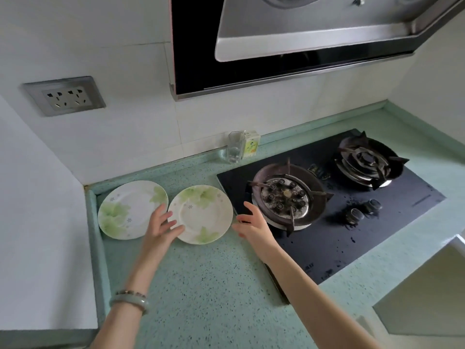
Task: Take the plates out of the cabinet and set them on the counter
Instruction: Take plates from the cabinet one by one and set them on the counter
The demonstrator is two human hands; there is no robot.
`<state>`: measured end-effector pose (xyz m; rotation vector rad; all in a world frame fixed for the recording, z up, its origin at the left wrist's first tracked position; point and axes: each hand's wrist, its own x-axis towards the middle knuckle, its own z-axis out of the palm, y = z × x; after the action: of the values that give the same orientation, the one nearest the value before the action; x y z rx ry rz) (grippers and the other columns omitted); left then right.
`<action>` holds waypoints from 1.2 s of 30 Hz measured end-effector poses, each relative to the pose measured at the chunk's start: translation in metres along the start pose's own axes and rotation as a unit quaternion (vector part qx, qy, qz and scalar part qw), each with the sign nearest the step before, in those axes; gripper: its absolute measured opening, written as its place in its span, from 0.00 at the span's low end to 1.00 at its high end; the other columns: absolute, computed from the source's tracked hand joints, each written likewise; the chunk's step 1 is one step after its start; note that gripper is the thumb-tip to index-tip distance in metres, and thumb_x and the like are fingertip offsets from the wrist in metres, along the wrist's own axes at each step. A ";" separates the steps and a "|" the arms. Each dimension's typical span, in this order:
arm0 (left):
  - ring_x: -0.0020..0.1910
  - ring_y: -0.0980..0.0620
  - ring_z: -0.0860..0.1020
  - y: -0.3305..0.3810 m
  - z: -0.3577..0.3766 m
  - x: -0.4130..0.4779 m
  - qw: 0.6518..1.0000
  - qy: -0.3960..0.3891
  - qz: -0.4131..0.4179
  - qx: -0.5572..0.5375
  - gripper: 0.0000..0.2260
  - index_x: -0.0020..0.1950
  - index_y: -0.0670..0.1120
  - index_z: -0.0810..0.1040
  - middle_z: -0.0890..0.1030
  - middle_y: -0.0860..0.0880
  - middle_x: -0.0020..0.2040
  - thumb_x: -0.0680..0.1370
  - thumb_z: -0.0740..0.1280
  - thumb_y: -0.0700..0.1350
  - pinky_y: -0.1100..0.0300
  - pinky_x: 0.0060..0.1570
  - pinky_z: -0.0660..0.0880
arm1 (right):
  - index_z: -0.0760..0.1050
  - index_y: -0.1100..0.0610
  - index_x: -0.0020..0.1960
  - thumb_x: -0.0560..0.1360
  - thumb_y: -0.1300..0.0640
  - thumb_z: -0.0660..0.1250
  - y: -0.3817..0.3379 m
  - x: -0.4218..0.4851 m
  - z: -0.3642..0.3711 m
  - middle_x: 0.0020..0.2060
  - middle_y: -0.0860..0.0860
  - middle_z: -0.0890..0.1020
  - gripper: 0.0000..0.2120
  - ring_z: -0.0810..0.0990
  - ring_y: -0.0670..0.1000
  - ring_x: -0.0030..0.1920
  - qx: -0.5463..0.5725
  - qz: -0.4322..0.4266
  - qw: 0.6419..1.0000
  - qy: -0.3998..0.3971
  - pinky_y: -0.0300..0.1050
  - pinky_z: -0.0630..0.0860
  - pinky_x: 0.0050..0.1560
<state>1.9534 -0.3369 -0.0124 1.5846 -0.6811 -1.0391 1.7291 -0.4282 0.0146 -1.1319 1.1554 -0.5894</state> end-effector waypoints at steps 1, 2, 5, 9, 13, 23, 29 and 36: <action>0.60 0.58 0.76 0.009 0.004 -0.005 0.999 -0.027 0.023 0.014 0.35 0.72 0.60 0.62 0.73 0.57 0.65 0.70 0.74 0.46 0.60 0.56 0.72 | 0.58 0.49 0.74 0.72 0.64 0.70 -0.007 -0.010 -0.006 0.56 0.52 0.76 0.36 0.78 0.49 0.53 -0.006 -0.024 1.000 0.001 0.39 0.76 0.48; 0.59 0.59 0.77 0.017 0.011 -0.009 0.997 -0.057 0.041 0.027 0.35 0.72 0.61 0.62 0.74 0.57 0.64 0.71 0.74 0.46 0.60 0.55 0.71 | 0.57 0.48 0.75 0.71 0.63 0.71 -0.012 -0.020 -0.014 0.59 0.52 0.75 0.38 0.77 0.50 0.56 -0.014 -0.045 0.999 0.006 0.42 0.77 0.52; 0.58 0.61 0.77 0.043 0.041 -0.022 0.985 -0.144 0.074 0.054 0.35 0.70 0.67 0.62 0.75 0.59 0.64 0.69 0.74 0.48 0.58 0.56 0.72 | 0.57 0.47 0.75 0.71 0.62 0.72 -0.026 -0.049 -0.046 0.61 0.52 0.74 0.39 0.76 0.50 0.60 -0.045 -0.092 0.994 0.037 0.45 0.76 0.57; 0.58 0.62 0.77 0.070 0.099 -0.048 0.964 -0.231 0.107 0.074 0.36 0.71 0.67 0.61 0.75 0.60 0.63 0.67 0.72 0.51 0.59 0.55 0.72 | 0.60 0.48 0.73 0.71 0.63 0.72 -0.032 -0.091 -0.100 0.60 0.52 0.75 0.36 0.78 0.48 0.57 -0.055 -0.126 0.985 0.106 0.41 0.78 0.52; 0.59 0.60 0.77 0.085 0.174 -0.081 0.934 -0.317 0.137 0.092 0.35 0.71 0.64 0.60 0.74 0.57 0.64 0.70 0.73 0.47 0.60 0.56 0.73 | 0.62 0.45 0.71 0.71 0.63 0.72 -0.026 -0.148 -0.169 0.56 0.48 0.77 0.34 0.79 0.44 0.53 -0.051 -0.147 0.968 0.195 0.33 0.77 0.43; 0.62 0.60 0.74 0.097 0.386 -0.220 0.840 -0.452 0.260 0.150 0.36 0.74 0.58 0.58 0.72 0.55 0.66 0.73 0.72 0.38 0.63 0.58 0.72 | 0.68 0.48 0.67 0.71 0.68 0.70 0.017 -0.326 -0.345 0.55 0.53 0.76 0.29 0.78 0.50 0.52 -0.056 -0.186 0.916 0.350 0.34 0.77 0.48; 0.61 0.59 0.75 0.072 0.513 -0.335 0.788 -0.509 0.314 0.145 0.37 0.72 0.61 0.61 0.73 0.56 0.65 0.71 0.74 0.39 0.62 0.58 0.74 | 0.65 0.39 0.63 0.70 0.67 0.70 0.061 -0.442 -0.454 0.54 0.48 0.77 0.33 0.77 0.47 0.53 -0.156 -0.185 0.873 0.423 0.38 0.75 0.53; 0.61 0.61 0.75 0.059 0.611 -0.412 0.739 -0.541 0.372 0.151 0.38 0.74 0.59 0.59 0.73 0.58 0.65 0.70 0.75 0.39 0.63 0.57 0.76 | 0.65 0.44 0.67 0.69 0.68 0.71 0.099 -0.525 -0.537 0.55 0.47 0.77 0.34 0.77 0.43 0.53 -0.165 -0.175 0.846 0.476 0.33 0.75 0.52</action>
<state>1.2289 -0.2859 0.1283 0.6096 -2.1579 -1.1683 1.0348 -0.1548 0.1446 -1.3975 1.9671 -1.3740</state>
